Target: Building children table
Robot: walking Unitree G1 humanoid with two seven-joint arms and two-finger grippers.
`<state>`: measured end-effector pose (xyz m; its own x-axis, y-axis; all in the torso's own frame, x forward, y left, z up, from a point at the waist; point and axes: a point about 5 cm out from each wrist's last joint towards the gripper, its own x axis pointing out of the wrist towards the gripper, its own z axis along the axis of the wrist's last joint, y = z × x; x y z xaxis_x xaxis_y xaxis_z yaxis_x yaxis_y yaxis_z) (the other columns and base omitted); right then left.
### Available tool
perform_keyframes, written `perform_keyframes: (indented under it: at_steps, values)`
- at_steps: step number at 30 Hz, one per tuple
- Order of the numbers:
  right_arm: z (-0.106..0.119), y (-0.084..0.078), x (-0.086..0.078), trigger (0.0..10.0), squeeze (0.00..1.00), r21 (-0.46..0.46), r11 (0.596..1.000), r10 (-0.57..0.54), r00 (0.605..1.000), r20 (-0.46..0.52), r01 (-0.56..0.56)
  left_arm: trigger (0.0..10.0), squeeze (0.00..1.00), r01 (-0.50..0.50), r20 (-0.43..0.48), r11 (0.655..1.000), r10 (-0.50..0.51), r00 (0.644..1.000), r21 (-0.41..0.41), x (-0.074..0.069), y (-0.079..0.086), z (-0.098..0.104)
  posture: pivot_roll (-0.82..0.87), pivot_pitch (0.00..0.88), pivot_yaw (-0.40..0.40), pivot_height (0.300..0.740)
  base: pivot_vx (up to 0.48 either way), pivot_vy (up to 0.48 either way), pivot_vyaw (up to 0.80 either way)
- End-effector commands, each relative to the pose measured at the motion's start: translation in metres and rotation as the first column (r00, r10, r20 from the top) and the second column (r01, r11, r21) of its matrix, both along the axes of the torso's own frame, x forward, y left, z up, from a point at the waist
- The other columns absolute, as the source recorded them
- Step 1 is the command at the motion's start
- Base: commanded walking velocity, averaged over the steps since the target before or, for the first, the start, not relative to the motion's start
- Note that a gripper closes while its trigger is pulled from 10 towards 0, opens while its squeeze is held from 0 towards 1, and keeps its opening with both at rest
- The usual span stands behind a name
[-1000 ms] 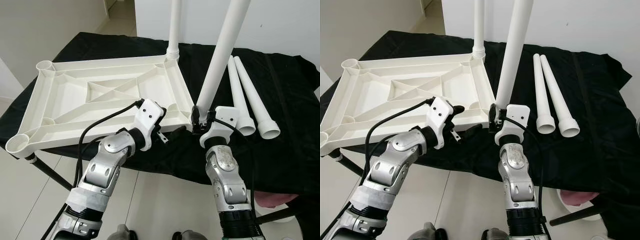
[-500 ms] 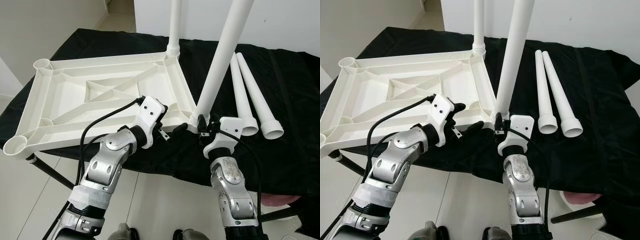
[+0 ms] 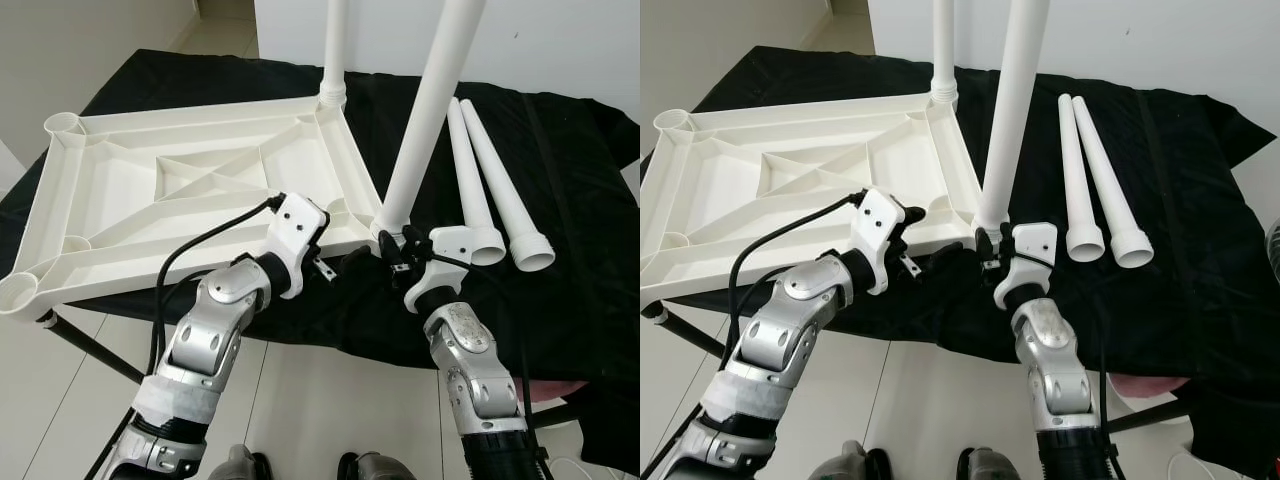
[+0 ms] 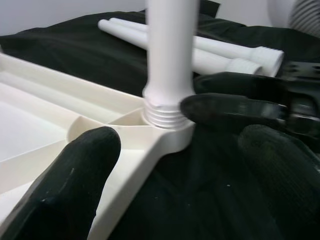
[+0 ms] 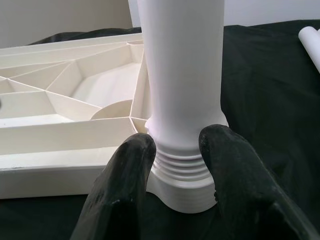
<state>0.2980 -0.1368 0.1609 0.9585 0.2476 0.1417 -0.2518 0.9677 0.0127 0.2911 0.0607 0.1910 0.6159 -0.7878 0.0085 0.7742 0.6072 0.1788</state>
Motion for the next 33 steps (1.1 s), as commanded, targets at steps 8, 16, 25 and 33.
perform_keyframes:
  at_steps: [8,16,25,33]
  values:
    - [0.015,-0.023,0.032,10.0,0.0,-0.008,0.996,-0.089,0.995,0.047,0.089,10.0,0.0,0.036,0.003,0.999,-0.036,0.999,0.039,-0.011,-0.003,0.002,-0.08,0.123,0.004,0.74,0.0,0.0,0.0]
    - [0.033,-0.051,0.058,10.0,0.0,-0.006,0.971,-0.236,0.967,0.099,0.238,10.0,0.0,-0.137,-0.019,0.984,0.14,0.99,0.115,0.006,0.01,-0.01,-0.08,0.125,0.021,0.74,0.0,0.0,0.0]
    - [0.034,-0.044,0.048,10.0,0.0,0.022,0.984,-0.176,0.976,0.128,0.175,10.0,0.0,-0.386,-0.052,0.904,0.401,0.915,0.182,0.03,0.039,-0.023,-0.08,0.13,0.027,0.74,0.0,0.0,0.0]
    - [0.02,-0.023,0.016,10.0,0.0,0.069,0.998,-0.01,0.992,0.125,0.001,10.0,0.0,-0.53,-0.021,0.83,0.542,0.84,0.175,0.05,0.065,-0.017,-0.1,0.125,0.048,0.74,0.0,0.0,0.0]
